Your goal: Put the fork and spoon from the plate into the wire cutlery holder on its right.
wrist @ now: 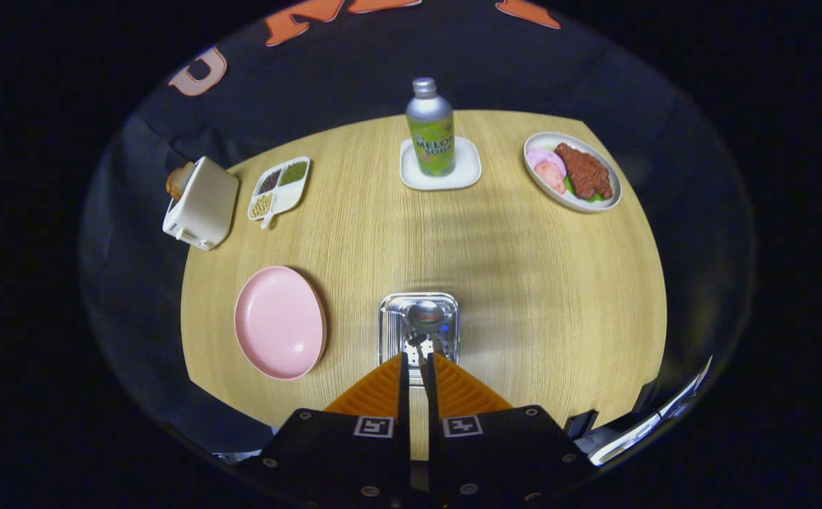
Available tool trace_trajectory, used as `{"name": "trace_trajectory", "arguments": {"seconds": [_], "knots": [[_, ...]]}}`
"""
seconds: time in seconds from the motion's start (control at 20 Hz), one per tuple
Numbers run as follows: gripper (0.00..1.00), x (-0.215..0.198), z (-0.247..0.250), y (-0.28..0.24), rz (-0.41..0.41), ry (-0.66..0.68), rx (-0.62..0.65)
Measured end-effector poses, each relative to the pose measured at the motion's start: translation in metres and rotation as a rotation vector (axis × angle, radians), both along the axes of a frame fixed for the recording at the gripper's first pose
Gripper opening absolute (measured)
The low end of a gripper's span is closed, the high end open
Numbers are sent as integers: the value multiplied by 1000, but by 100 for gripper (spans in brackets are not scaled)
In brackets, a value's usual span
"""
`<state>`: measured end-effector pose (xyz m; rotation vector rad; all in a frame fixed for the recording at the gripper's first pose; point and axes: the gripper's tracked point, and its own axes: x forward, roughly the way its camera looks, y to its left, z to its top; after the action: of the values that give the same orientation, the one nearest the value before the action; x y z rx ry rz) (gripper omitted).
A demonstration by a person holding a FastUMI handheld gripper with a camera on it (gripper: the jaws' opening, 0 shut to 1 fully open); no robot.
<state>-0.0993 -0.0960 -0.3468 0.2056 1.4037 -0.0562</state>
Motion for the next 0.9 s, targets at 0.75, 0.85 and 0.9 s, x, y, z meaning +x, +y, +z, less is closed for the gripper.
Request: {"name": "trace_trajectory", "arguments": {"seconds": [0.75,0.85,0.9], "knots": [[52,80,116,16,160,-600,-171],[63,90,147,19,183,-709,-210],[69,94,161,20,193,-766,-237]]}}
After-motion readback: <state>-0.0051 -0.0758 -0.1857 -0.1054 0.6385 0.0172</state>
